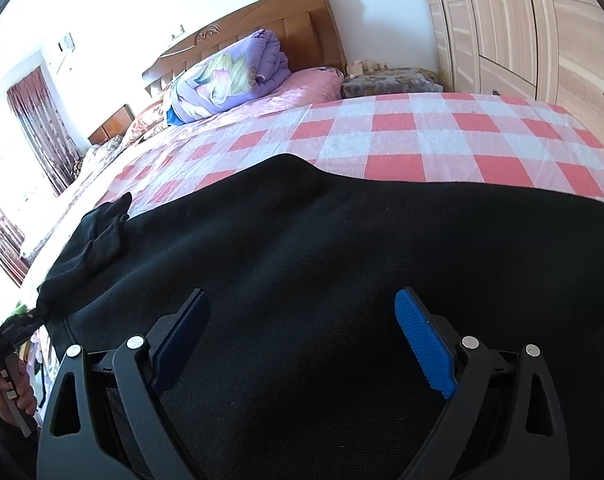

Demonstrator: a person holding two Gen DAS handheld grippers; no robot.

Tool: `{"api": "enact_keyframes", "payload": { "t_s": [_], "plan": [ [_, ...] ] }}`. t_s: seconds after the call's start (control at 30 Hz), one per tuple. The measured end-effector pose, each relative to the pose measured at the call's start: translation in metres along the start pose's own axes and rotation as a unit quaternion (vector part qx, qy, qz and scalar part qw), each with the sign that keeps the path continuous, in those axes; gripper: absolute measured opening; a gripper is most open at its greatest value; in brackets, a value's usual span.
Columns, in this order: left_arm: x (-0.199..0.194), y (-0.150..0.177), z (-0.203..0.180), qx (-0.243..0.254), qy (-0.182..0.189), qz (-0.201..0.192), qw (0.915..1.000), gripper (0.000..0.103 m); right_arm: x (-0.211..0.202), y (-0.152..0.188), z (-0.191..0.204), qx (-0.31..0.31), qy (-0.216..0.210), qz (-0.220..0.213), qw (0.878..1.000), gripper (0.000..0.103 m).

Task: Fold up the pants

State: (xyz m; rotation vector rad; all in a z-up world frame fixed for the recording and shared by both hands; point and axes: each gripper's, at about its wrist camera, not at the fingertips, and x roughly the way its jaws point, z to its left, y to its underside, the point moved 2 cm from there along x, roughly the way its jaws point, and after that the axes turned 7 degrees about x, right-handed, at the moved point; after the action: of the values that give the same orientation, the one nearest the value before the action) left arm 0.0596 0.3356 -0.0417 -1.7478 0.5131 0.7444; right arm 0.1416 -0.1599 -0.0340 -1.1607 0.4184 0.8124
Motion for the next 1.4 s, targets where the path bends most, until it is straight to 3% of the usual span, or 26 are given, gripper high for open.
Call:
{"api": "enact_keyframes", "payload": {
  "t_s": [0.03, 0.07, 0.17, 0.2, 0.3, 0.33, 0.37, 0.4, 0.47, 0.5, 0.57, 0.6, 0.63, 0.67, 0.7, 0.77, 0.8, 0.83, 0.87, 0.9, 1.0, 1.1, 1.2, 1.27, 1.33, 1.4],
  "plan": [
    [-0.015, -0.004, -0.011, 0.025, -0.061, -0.027, 0.9975, 0.086, 0.001, 0.000, -0.001, 0.004, -0.001, 0.001, 1.000, 0.091],
    [-0.025, -0.008, -0.024, 0.061, -0.090, -0.042, 0.9932, 0.087, 0.001, 0.000, -0.002, 0.005, -0.002, 0.003, 1.000, 0.091],
    [-0.048, -0.015, -0.084, 0.208, -0.147, -0.088, 0.9630, 0.095, 0.003, 0.000, -0.002, 0.008, 0.001, 0.007, 1.000, 0.091],
    [-0.050, -0.015, -0.110, 0.265, -0.146, -0.099, 0.9480, 0.098, 0.003, 0.000, -0.001, 0.006, 0.003, 0.008, 1.000, 0.091],
    [-0.025, -0.020, -0.163, 0.361, -0.125, -0.084, 0.9202, 0.098, 0.003, 0.001, 0.000, 0.003, 0.004, 0.007, 1.000, 0.091],
    [-0.007, -0.020, -0.178, 0.391, -0.116, -0.067, 0.9106, 0.091, 0.002, 0.001, -0.001, 0.005, 0.001, 0.005, 1.000, 0.091],
    [0.009, -0.022, -0.187, 0.407, -0.105, -0.046, 0.9063, 0.085, 0.002, 0.001, -0.003, 0.009, -0.004, 0.004, 1.000, 0.091],
    [0.026, -0.024, -0.193, 0.416, -0.091, -0.015, 0.9049, 0.072, 0.001, 0.001, -0.004, 0.013, -0.010, 0.003, 1.000, 0.091],
    [0.059, -0.028, -0.191, 0.407, -0.070, 0.049, 0.9093, 0.062, -0.001, 0.000, -0.007, 0.022, -0.020, 0.002, 1.000, 0.091],
    [0.074, -0.032, -0.187, 0.398, -0.065, 0.077, 0.9120, 0.059, -0.001, 0.000, -0.009, 0.028, -0.024, 0.002, 0.999, 0.091],
    [0.085, -0.035, -0.172, 0.376, -0.045, 0.093, 0.9207, 0.059, -0.001, 0.000, -0.011, 0.034, -0.029, 0.003, 0.999, 0.091],
    [0.083, -0.036, -0.166, 0.363, -0.028, 0.093, 0.9269, 0.052, -0.001, 0.000, -0.011, 0.034, -0.030, 0.003, 0.999, 0.091],
    [0.080, -0.038, -0.161, 0.348, -0.015, 0.092, 0.9329, 0.030, 0.000, 0.000, -0.011, 0.034, -0.031, 0.004, 0.999, 0.091],
    [0.074, -0.040, -0.156, 0.336, -0.009, 0.082, 0.9382, 0.021, 0.000, -0.001, -0.011, 0.033, -0.031, 0.004, 0.999, 0.091],
    [0.064, -0.042, -0.148, 0.309, 0.002, 0.066, 0.9487, 0.018, 0.000, -0.001, -0.011, 0.034, -0.032, 0.004, 0.999, 0.091],
    [0.045, -0.046, -0.128, 0.232, 0.042, 0.040, 0.9711, 0.016, -0.001, -0.001, -0.012, 0.037, -0.036, 0.003, 0.999, 0.091],
    [0.030, -0.054, -0.103, 0.156, 0.081, 0.017, 0.9844, 0.015, -0.001, -0.001, -0.013, 0.039, -0.037, 0.002, 0.999, 0.091],
    [0.023, -0.062, -0.083, 0.097, 0.114, 0.000, 0.9888, 0.015, -0.001, -0.001, -0.013, 0.039, -0.038, 0.002, 0.998, 0.091],
    [0.012, -0.066, -0.058, 0.033, 0.148, -0.018, 0.9882, 0.015, -0.001, -0.001, -0.013, 0.039, -0.038, 0.002, 0.999, 0.091],
    [0.001, -0.067, -0.023, -0.053, 0.181, -0.039, 0.9812, 0.015, -0.001, -0.001, -0.012, 0.039, -0.036, 0.003, 0.999, 0.091],
    [-0.012, -0.062, 0.052, -0.187, 0.218, -0.069, 0.9553, 0.015, 0.000, -0.001, -0.011, 0.035, -0.031, 0.005, 0.999, 0.091],
    [-0.014, -0.045, 0.106, -0.255, 0.194, -0.070, 0.9447, 0.017, 0.001, -0.001, -0.012, 0.036, -0.032, 0.005, 0.999, 0.091],
    [-0.003, -0.025, 0.140, -0.300, 0.176, -0.050, 0.9362, 0.027, 0.002, -0.001, -0.011, 0.037, -0.028, 0.008, 0.999, 0.091],
    [0.004, -0.018, 0.154, -0.314, 0.159, -0.043, 0.9352, 0.035, 0.003, -0.001, -0.010, 0.035, -0.025, 0.010, 0.999, 0.091],
    [0.005, -0.012, 0.162, -0.323, 0.186, -0.045, 0.9268, 0.035, 0.003, 0.000, -0.009, 0.033, -0.022, 0.011, 0.999, 0.091],
    [0.000, -0.011, 0.160, -0.320, 0.197, -0.052, 0.9254, 0.040, 0.003, 0.000, -0.010, 0.033, -0.021, 0.012, 0.999, 0.091]
  ]
}}
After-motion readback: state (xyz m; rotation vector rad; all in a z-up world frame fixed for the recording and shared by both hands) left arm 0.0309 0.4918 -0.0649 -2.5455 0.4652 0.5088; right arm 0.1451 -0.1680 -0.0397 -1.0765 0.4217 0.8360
